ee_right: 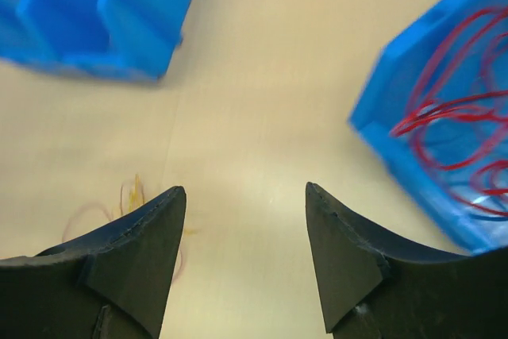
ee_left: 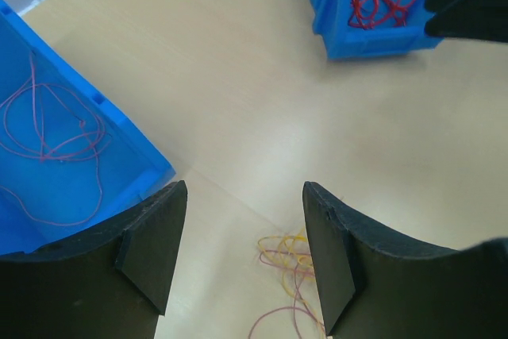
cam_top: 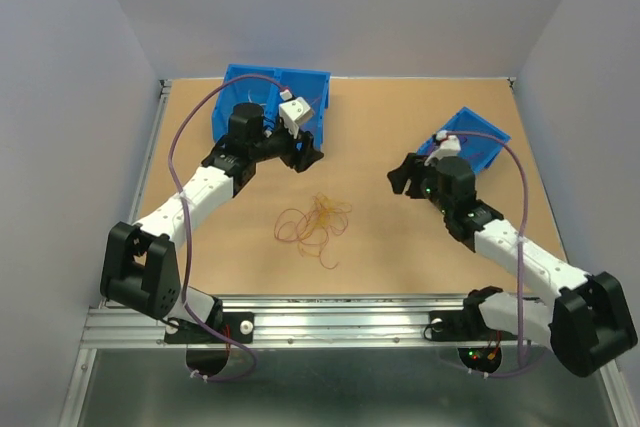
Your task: Untangle the cables
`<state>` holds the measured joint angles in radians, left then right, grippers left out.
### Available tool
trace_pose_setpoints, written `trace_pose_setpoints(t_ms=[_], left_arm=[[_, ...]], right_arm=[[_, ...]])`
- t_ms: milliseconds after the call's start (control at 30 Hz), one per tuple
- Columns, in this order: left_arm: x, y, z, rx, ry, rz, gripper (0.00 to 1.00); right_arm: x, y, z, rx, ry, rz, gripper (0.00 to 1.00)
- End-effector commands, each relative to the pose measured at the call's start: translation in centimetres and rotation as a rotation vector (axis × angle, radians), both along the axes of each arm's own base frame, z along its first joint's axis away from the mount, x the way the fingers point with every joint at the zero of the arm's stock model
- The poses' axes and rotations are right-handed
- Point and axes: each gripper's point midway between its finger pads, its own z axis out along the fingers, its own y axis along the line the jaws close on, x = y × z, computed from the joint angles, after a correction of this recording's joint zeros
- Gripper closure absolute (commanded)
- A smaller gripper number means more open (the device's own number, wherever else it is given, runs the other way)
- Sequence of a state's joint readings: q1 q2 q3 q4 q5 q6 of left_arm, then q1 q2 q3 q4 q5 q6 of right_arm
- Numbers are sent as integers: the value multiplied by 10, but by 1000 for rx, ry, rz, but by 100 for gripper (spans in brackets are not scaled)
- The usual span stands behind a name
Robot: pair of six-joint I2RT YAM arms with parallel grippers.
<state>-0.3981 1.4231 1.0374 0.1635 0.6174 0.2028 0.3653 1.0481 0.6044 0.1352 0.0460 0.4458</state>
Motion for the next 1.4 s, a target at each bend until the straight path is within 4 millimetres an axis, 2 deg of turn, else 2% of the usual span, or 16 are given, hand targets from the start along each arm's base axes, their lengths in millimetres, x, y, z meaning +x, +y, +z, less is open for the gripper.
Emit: trace_pose_setpoints(t_ms=[0,67,133,167,367,567,700,767,833,867,967,1000,1100,1133,1267,1367], left_arm=[[-10,2,14,30,-83,-47,29],[-7,6,17,33,-104,-16,29],[-6,9,19,27,-114,9,29],[-4,12,26,18,-141,35,29],[-4,20,35,-5,-183,90,29],[-4,19,34,-6,-183,84,29],[-4,18,32,-5,-178,76,29],[-4,17,31,-4,-176,69,29],[-5,15,29,-5,-170,54,29],[-7,13,28,-7,-168,36,29],[-17,5,25,-13,-164,-39,29],[-20,3,24,-16,-163,-61,29],[-32,-3,23,-28,-166,-141,29],[-35,-5,22,-32,-165,-163,29],[-59,-14,23,-64,-168,-304,29],[-68,-17,23,-79,-166,-354,29]], right_arm=[[-18,65,-23,-91,-34,274,32],[-22,86,-46,-138,5,331,30],[-20,99,-48,-145,-23,353,26],[-24,109,-59,-153,-11,386,24],[-24,145,-66,-182,-59,464,20],[-7,157,-86,-244,-43,436,24],[3,160,-90,-274,-64,409,35],[5,164,-76,-259,-124,401,51],[5,170,-59,-235,-186,418,79],[2,174,-44,-214,-220,429,99],[-7,177,-12,-176,-292,452,99],[-15,176,15,-140,-350,459,99],[-35,175,47,-77,-413,501,99],[-42,170,67,-44,-451,502,100],[-61,170,89,-1,-492,569,99],[-61,171,91,-9,-487,576,99]])
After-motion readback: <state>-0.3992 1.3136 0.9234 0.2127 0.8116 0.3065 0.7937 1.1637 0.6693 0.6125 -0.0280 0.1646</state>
